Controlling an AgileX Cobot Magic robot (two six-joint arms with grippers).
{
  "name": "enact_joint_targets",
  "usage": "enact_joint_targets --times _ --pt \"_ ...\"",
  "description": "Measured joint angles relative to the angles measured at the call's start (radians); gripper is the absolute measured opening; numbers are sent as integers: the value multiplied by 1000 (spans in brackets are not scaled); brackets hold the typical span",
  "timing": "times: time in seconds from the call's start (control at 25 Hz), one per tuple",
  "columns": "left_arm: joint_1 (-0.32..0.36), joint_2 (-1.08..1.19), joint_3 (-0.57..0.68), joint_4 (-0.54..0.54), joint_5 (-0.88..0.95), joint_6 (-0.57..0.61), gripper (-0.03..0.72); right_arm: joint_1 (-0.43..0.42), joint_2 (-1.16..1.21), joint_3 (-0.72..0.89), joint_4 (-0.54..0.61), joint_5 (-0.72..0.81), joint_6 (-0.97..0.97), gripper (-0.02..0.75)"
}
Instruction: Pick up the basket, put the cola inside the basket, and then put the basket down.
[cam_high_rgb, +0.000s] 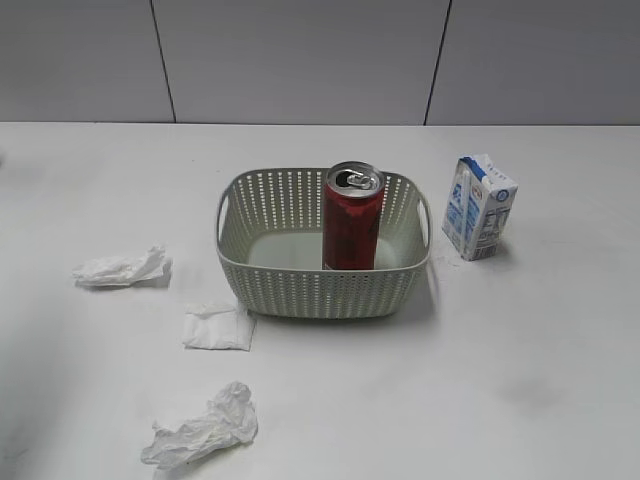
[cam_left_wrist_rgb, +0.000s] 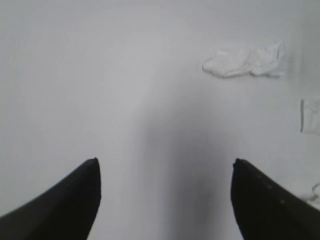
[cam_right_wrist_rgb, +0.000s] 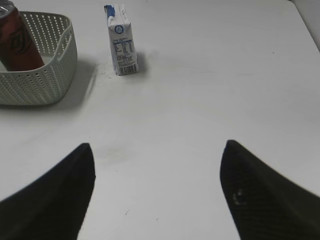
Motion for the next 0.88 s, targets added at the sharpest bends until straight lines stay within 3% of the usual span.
enact_joint_targets --times 0.6,0.88 --pt "0 -585 575 28 -172 3 591 0 0 0 0 0 0 589" --pt "0 -809 609 28 -175 3 589 0 0 0 0 0 0 589"
